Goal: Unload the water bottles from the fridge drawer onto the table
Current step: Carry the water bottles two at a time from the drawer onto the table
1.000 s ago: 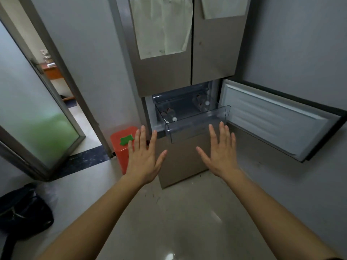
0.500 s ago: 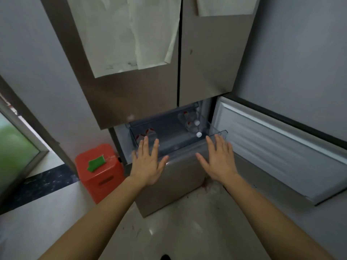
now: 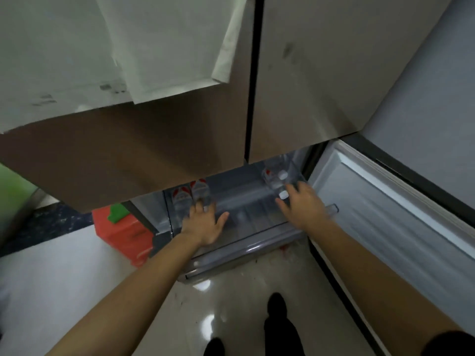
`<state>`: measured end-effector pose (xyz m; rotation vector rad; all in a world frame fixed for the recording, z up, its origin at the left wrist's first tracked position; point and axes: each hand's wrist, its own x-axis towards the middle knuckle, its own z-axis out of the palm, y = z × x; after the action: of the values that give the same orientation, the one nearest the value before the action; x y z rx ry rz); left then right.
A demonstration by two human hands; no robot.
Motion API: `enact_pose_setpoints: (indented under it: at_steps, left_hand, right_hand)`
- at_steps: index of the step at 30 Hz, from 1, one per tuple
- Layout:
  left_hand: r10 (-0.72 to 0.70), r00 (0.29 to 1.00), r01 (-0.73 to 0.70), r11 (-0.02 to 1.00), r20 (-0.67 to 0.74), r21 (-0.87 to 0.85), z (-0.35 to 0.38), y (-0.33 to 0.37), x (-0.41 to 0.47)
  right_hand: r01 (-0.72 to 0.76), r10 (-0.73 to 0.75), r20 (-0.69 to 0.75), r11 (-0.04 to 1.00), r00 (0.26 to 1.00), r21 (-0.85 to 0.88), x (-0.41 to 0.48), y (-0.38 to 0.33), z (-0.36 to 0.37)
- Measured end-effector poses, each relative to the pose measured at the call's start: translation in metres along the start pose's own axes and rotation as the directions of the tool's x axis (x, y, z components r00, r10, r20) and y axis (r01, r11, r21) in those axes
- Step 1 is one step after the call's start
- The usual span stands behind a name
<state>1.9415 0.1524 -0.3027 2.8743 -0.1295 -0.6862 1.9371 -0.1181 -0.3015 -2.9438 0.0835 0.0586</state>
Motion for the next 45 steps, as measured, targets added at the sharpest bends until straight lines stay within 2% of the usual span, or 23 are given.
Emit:
enact_pose_setpoints:
  at_steps: [5, 11, 18, 21, 24, 26, 28, 30, 31, 33, 35, 37, 40, 42, 45]
  left_hand:
    - [-0.175, 0.981, 0.179, 0.983, 0.086, -0.046, 0.015, 0.004, 0.032]
    - [-0.280, 0.941, 0.298, 0.952, 0.192, -0.071, 0.036, -0.005, 0.066]
    - [-0.261, 0.943, 0.289, 0.949, 0.205, -0.122, 0.050, -0.001, 0.092]
    - [-0.255, 0.958, 0.271, 0.955, 0.133, -0.121, 0.054, -0.003, 0.095]
    - [-0.236, 0.966, 0.250, 0.957, 0.106, -0.146, 0.057, -0.001, 0.083]
    - [-0.226, 0.970, 0.238, 0.961, 0.094, -0.141, 0.056, 0.006, 0.067]
    - [-0.216, 0.976, 0.218, 0.968, 0.024, -0.128, 0.051, 0.013, 0.048]
    - [-0.200, 0.965, 0.179, 0.975, -0.168, -0.132, 0.044, 0.019, 0.032]
    - [-0.190, 0.931, 0.148, 0.977, -0.311, -0.152, 0.038, 0.020, 0.024]
    - [-0.190, 0.799, 0.075, 0.973, -0.570, -0.220, 0.023, 0.020, 0.013]
    - [-0.224, 0.667, 0.017, 0.958, -0.711, -0.285, 0.006, 0.018, 0.002]
    - [-0.236, 0.612, -0.017, 0.950, -0.755, -0.311, -0.004, 0.016, -0.008]
    - [-0.174, 0.604, -0.089, 0.955, -0.778, -0.282, -0.002, 0.018, -0.025]
    - [-0.115, 0.631, -0.127, 0.960, -0.767, -0.249, 0.006, 0.020, -0.034]
    - [-0.171, 0.703, -0.094, 0.940, -0.690, -0.329, 0.014, 0.029, -0.043]
  right_hand:
    - [0.107, -0.101, 0.192, 0.994, 0.976, -0.019, 0.080, 0.017, 0.027]
    - [0.192, -0.149, 0.373, 0.978, 0.916, -0.082, 0.138, 0.022, 0.046]
    - [0.208, -0.145, 0.336, 0.965, 0.931, -0.160, 0.152, 0.017, 0.060]
    - [0.200, -0.120, 0.328, 0.954, 0.937, -0.222, 0.150, 0.018, 0.055]
    - [0.201, -0.179, 0.136, 0.965, 0.974, -0.166, 0.131, 0.010, 0.046]
    - [0.204, -0.198, 0.067, 0.974, 0.978, -0.099, 0.119, 0.001, 0.042]
    - [0.264, -0.264, 0.012, 0.960, 0.964, -0.094, 0.103, -0.011, 0.030]
    - [0.297, -0.299, -0.077, 0.954, 0.951, -0.040, 0.086, -0.017, 0.018]
    - [0.301, -0.302, -0.115, 0.953, 0.946, -0.022, 0.077, -0.018, 0.012]
    - [0.314, -0.303, -0.160, 0.948, 0.939, 0.049, 0.059, -0.020, -0.001]
    - [0.310, -0.293, -0.147, 0.945, 0.945, 0.103, 0.046, -0.025, -0.013]
    - [0.304, -0.298, -0.071, 0.946, 0.952, 0.110, 0.034, -0.036, -0.025]
    - [0.280, -0.283, 0.005, 0.951, 0.959, 0.133, 0.018, -0.051, -0.033]
    - [0.223, -0.233, 0.038, 0.958, 0.972, 0.178, 0.009, -0.055, -0.031]
    - [0.089, -0.102, 0.030, 0.956, 0.994, 0.280, 0.003, -0.053, -0.026]
